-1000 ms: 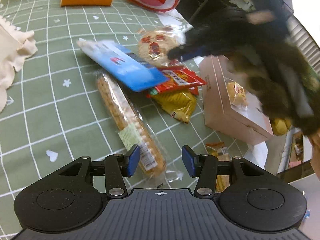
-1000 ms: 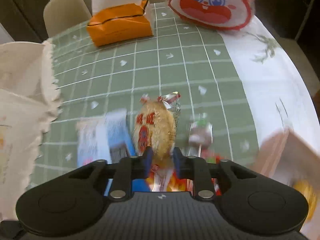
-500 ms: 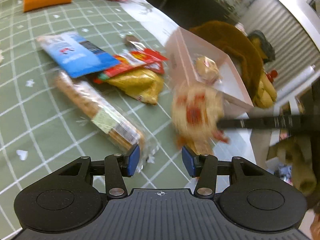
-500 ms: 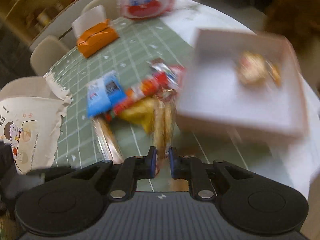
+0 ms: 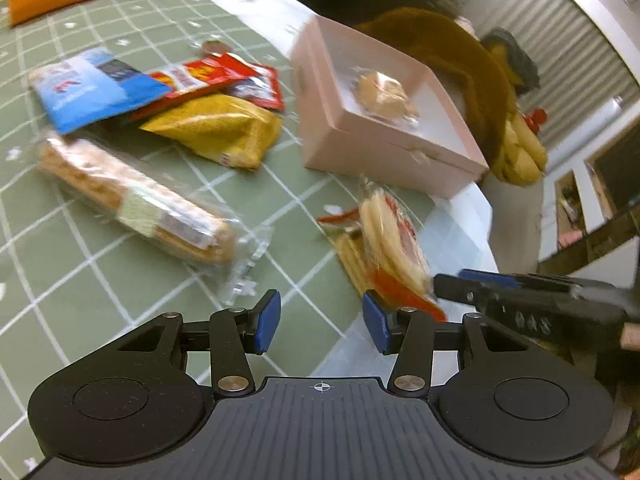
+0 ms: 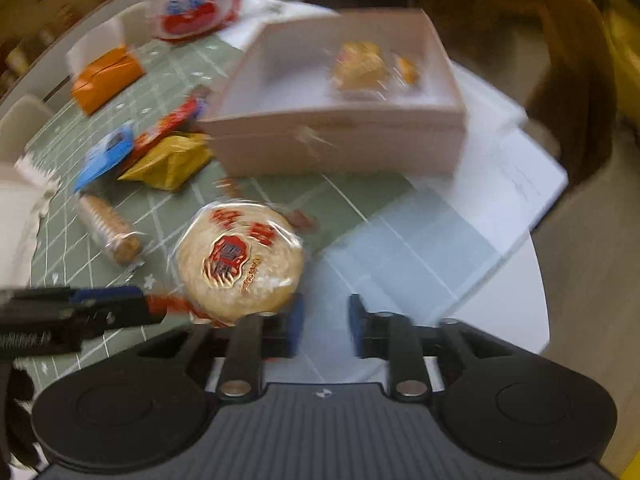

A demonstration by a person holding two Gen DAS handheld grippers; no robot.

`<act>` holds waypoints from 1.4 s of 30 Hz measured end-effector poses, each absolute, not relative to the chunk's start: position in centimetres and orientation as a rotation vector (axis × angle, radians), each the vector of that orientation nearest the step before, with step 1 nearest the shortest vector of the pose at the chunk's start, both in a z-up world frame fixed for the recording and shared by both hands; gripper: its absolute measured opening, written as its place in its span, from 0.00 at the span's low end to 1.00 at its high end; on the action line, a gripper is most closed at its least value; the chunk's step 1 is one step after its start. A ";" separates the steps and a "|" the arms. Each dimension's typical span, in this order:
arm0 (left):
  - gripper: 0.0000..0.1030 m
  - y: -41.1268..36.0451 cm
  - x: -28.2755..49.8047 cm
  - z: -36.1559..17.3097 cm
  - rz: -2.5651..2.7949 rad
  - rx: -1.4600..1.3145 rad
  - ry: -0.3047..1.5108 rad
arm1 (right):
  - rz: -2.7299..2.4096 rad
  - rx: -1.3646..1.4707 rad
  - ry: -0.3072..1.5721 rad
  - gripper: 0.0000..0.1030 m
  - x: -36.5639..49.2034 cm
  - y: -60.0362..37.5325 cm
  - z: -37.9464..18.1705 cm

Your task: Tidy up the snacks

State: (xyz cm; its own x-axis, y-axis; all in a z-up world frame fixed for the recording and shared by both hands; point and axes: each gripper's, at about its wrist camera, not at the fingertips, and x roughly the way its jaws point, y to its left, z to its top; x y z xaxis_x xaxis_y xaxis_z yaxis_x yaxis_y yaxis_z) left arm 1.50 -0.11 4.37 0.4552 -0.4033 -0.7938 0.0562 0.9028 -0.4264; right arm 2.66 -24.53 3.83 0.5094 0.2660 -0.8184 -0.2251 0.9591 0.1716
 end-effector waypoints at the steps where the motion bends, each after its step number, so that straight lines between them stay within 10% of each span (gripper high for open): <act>1: 0.50 0.2 1.6 4.6 -0.278 -0.364 1.064 | 0.316 0.039 0.970 0.59 2.5 -24.2 4.3; 13: 0.50 1.3 1.3 5.6 -0.212 -0.335 1.051 | 0.333 0.099 0.979 0.65 3.9 -22.2 4.7; 20: 0.50 0.8 1.8 5.5 -0.228 -0.344 1.054 | 0.461 0.116 1.096 0.40 2.5 -20.2 1.9; 25: 0.50 1.3 1.8 5.2 -0.215 -0.363 1.052 | 0.472 0.081 1.064 0.40 1.8 -20.1 2.6; 30: 0.49 3.1 1.9 4.5 -0.156 -0.418 1.061 | 0.505 -0.077 0.868 0.73 0.7 -20.3 6.0; 42: 0.49 5.6 1.2 5.2 -0.068 -0.467 1.044 | 0.653 -0.428 0.874 0.74 3.9 -11.4 3.6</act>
State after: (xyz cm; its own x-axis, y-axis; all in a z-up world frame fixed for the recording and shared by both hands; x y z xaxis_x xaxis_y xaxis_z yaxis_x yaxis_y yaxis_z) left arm 1.21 5.63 5.24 0.5098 -0.2724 -0.8160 -0.1640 0.9004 -0.4030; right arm 3.87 -11.40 3.58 0.4698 0.3470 -0.8117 -0.6801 0.7285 -0.0821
